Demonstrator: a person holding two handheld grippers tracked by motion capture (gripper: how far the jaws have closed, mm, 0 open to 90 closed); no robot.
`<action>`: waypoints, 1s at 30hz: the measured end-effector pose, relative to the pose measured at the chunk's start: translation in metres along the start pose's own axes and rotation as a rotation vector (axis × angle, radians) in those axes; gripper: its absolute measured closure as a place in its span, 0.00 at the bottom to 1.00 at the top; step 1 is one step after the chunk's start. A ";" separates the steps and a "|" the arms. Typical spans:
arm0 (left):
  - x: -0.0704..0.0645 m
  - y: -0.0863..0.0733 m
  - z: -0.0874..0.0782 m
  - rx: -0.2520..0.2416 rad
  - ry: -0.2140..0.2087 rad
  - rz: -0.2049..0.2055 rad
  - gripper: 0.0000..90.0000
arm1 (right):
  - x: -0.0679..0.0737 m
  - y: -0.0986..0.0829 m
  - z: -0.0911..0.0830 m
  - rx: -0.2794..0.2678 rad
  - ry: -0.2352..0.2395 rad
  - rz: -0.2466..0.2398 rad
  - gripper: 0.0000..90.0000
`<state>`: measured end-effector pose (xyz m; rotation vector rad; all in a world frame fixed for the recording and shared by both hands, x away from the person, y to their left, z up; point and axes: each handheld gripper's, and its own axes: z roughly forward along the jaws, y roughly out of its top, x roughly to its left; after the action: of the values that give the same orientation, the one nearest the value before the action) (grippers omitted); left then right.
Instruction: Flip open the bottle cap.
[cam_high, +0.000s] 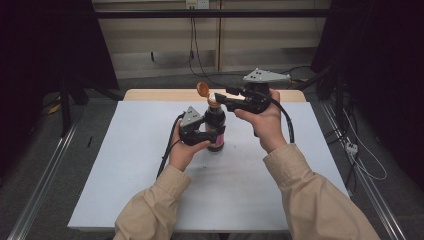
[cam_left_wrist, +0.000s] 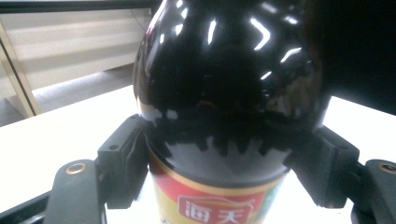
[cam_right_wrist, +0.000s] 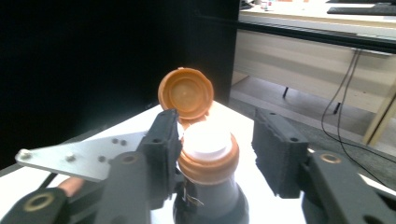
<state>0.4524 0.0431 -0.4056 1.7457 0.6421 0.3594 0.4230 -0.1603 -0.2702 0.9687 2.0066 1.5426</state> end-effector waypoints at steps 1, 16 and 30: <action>0.000 0.001 -0.002 -0.002 0.002 0.002 0.27 | -0.001 -0.001 0.000 0.001 -0.008 0.002 0.52; 0.002 0.009 -0.026 -0.020 -0.046 -0.050 0.10 | 0.003 -0.008 -0.002 0.010 -0.021 0.009 0.35; 0.002 0.006 -0.038 -0.007 -0.078 -0.045 0.07 | 0.000 -0.024 -0.010 0.012 -0.011 0.024 0.32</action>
<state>0.4342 0.0733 -0.3895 1.7275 0.6220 0.2610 0.4091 -0.1700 -0.2897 1.0076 2.0055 1.5364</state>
